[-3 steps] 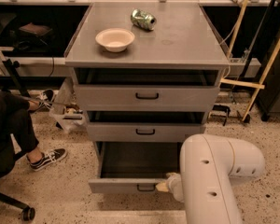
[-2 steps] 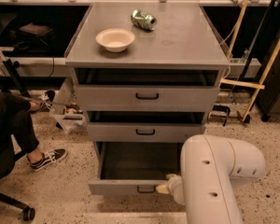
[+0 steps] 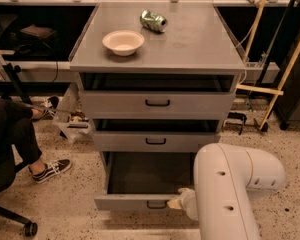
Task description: Open bottom drawer
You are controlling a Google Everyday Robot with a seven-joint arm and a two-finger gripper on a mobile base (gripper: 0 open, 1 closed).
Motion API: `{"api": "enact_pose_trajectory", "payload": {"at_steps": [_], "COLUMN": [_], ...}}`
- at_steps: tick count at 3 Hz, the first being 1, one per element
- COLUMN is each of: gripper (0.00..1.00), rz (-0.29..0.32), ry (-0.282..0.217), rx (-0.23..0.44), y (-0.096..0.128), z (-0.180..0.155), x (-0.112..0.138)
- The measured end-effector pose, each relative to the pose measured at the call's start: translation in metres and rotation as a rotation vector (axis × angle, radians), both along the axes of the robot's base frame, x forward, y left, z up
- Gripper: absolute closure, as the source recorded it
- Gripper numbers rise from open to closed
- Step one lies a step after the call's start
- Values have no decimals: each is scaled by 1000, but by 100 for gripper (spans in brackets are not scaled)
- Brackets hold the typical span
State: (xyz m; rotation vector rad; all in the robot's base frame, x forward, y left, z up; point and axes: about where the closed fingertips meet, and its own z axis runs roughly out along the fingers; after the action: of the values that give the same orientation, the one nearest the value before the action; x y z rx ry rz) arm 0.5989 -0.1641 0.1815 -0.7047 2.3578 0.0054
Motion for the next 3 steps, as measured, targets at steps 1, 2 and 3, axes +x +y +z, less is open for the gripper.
{"api": "enact_pose_trajectory", "payload": {"at_steps": [1, 2, 3], "gripper": [100, 100, 100], "rz": [8, 8, 23], "ry": [-10, -10, -1], "rx": [0, 0, 3], "y": [-2, -1, 2], "z": [-3, 1, -3], "x": [-13, -13, -29]}}
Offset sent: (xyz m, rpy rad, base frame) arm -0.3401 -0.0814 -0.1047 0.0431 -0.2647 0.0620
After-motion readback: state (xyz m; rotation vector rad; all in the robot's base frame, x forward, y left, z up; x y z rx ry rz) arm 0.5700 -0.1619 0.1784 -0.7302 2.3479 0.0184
